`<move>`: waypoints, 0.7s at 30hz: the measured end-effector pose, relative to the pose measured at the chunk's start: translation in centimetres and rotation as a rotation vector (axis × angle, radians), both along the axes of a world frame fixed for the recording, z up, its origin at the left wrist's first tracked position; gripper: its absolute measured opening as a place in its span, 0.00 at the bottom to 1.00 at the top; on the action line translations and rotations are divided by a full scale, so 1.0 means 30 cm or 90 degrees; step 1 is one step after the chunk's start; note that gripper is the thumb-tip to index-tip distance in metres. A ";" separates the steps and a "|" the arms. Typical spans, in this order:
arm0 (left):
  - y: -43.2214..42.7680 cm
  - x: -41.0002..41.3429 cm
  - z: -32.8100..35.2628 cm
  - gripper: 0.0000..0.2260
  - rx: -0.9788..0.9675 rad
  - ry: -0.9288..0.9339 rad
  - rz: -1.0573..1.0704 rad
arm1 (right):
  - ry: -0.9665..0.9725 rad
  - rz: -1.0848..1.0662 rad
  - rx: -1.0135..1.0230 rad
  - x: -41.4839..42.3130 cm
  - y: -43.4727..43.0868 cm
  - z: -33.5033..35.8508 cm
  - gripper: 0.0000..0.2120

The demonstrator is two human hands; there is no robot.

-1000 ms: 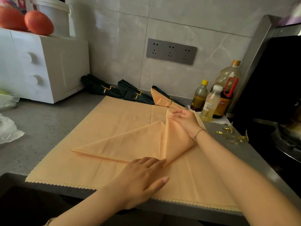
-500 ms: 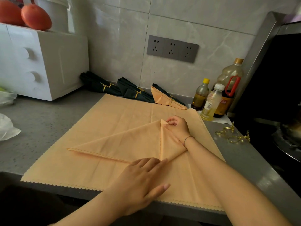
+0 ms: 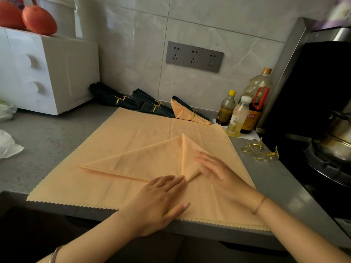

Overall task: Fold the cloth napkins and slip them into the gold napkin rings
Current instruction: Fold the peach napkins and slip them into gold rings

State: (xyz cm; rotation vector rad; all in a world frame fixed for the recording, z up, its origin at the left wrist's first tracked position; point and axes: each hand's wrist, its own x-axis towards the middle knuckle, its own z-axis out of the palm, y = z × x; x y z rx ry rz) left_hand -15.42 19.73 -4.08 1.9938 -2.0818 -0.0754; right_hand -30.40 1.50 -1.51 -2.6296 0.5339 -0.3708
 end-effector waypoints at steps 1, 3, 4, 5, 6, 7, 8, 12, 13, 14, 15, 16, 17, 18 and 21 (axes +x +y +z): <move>0.000 -0.001 -0.004 0.31 0.006 -0.001 0.001 | 0.067 0.015 -0.023 -0.020 0.037 -0.006 0.28; 0.000 -0.004 -0.011 0.32 0.014 -0.004 0.003 | 0.149 0.055 -0.046 -0.038 0.092 -0.016 0.27; 0.000 -0.005 -0.013 0.32 0.018 -0.004 0.004 | 0.169 0.068 -0.055 -0.041 0.107 -0.024 0.27; 0.001 -0.009 -0.015 0.32 0.022 -0.003 0.003 | 0.183 0.077 -0.058 -0.042 0.115 -0.034 0.28; 0.001 -0.013 -0.015 0.32 0.024 -0.002 0.002 | 0.193 0.085 -0.057 -0.040 0.111 -0.045 0.28; 0.001 -0.018 -0.014 0.32 0.023 -0.002 0.002 | 0.201 0.087 -0.056 -0.042 0.108 -0.048 0.28; 0.001 -0.020 -0.013 0.32 0.022 -0.004 0.004 | 0.209 0.086 -0.056 -0.043 0.098 -0.052 0.27; -0.001 -0.024 -0.013 0.33 0.024 0.004 0.009 | 0.227 0.061 -0.056 -0.070 0.028 -0.056 0.27; -0.002 -0.024 -0.015 0.33 0.027 0.007 0.007 | 0.232 0.038 -0.051 -0.079 -0.003 -0.057 0.27; -0.002 -0.023 -0.017 0.33 0.030 0.007 0.006 | 0.237 0.011 -0.049 -0.088 -0.037 -0.060 0.26; -0.001 -0.022 -0.018 0.33 0.030 0.007 0.006 | 0.239 -0.016 -0.049 -0.095 -0.069 -0.059 0.26; -0.001 -0.022 -0.019 0.33 0.029 0.009 0.006 | 0.243 -0.041 -0.052 -0.102 -0.100 -0.057 0.25; -0.001 -0.022 -0.018 0.34 0.028 0.011 0.007 | 0.247 -0.059 -0.056 -0.107 -0.126 -0.056 0.24; -0.001 -0.024 -0.017 0.34 0.031 0.010 0.008 | 0.247 -0.071 -0.060 -0.111 -0.146 -0.056 0.24; 0.001 -0.028 -0.012 0.34 0.035 0.010 0.015 | 0.233 -0.081 -0.057 -0.101 -0.175 -0.064 0.23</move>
